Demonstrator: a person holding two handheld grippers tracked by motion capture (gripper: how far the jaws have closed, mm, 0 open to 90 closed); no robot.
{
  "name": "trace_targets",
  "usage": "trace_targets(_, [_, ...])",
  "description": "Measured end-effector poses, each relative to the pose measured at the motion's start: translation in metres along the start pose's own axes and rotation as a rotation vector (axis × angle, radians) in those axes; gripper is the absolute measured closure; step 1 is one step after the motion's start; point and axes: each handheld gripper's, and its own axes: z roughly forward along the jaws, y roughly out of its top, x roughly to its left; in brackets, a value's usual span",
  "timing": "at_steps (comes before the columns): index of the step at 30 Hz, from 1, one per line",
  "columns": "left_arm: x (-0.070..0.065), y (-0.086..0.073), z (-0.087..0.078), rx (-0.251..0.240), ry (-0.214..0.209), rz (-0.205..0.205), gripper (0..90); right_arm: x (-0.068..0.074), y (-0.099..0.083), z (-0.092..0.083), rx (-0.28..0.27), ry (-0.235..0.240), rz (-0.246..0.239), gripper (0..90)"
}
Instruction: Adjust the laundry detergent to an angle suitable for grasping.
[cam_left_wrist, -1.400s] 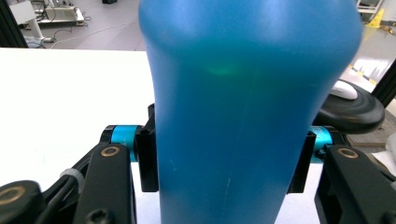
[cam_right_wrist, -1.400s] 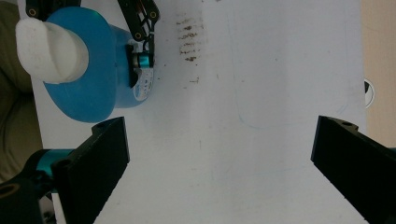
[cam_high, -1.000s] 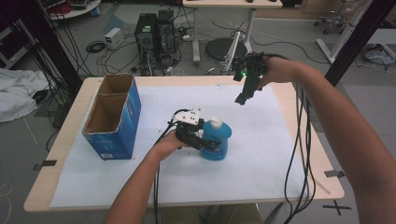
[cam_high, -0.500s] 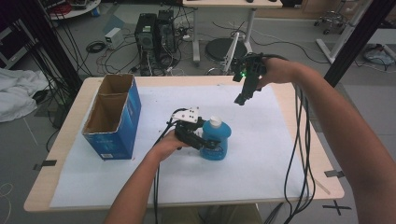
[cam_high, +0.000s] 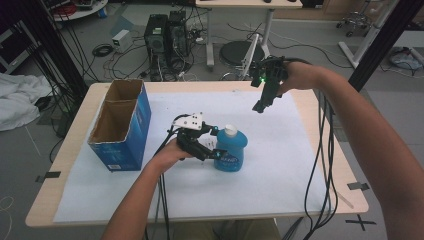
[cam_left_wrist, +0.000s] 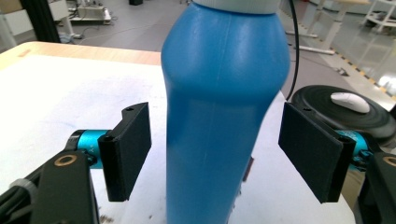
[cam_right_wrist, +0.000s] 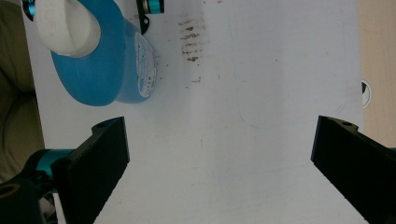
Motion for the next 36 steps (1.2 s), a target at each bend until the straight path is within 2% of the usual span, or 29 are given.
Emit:
trace_targets(3, [-0.003,0.004,-0.006,0.002,0.02,0.012,25.6,0.0,-0.001,-0.001,-0.002,-0.002,-0.009,3.2])
trace_targets(5, [-0.005,0.006,-0.009,0.019,0.027,0.003,25.0,0.0,-0.002,-0.002,-0.003,-0.003,0.0,3.3])
trace_targets(7, [-0.006,0.006,-0.014,0.04,0.04,-0.007,20.1,0.001,-0.001,-0.002,-0.004,-0.004,-0.001,3.2])
trace_targets(11, [-0.009,0.008,-0.024,0.041,0.061,-0.008,20.1,0.002,-0.002,-0.004,-0.005,-0.006,-0.005,3.2])
trace_targets(13, [-0.015,0.014,-0.032,0.045,0.084,0.009,20.1,0.002,-0.003,-0.005,-0.006,-0.009,0.003,3.3])
trace_targets(16, [-0.021,0.026,-0.043,0.08,0.112,0.043,20.1,0.002,-0.004,-0.006,-0.012,-0.011,-0.003,3.3])
trace_targets(19, [-0.026,0.036,-0.056,0.113,0.13,0.034,20.1,0.002,-0.006,-0.007,-0.012,-0.012,-0.005,3.3])
trace_targets(23, [-0.029,0.054,-0.072,0.179,0.181,0.033,20.0,0.001,-0.007,-0.008,-0.016,-0.015,0.002,3.2])
trace_targets(24, [-0.029,0.06,-0.076,0.21,0.217,0.029,20.1,0.001,-0.007,-0.008,-0.016,-0.016,0.001,3.3])
trace_targets(25, [-0.029,0.06,-0.076,0.21,0.217,0.029,20.1,0.001,-0.007,-0.008,-0.016,-0.016,0.001,3.3])
trace_targets(26, [-0.026,0.072,-0.08,0.275,0.231,-0.002,20.1,0.001,-0.008,-0.008,-0.017,-0.017,0.001,3.3])
trace_targets(28, [-0.023,0.081,-0.082,0.351,0.242,0.012,20.1,0.001,-0.009,-0.008,-0.019,-0.017,0.0,3.2])
trace_targets(32, [-0.012,0.1,-0.082,0.462,0.271,0.05,20.1,0.001,-0.01,-0.007,-0.026,-0.016,0.002,3.3])
trace_targets(36, [0.005,0.112,-0.078,0.573,0.297,0.034,20.1,0.001,-0.011,-0.006,-0.026,-0.014,0.007,3.3])
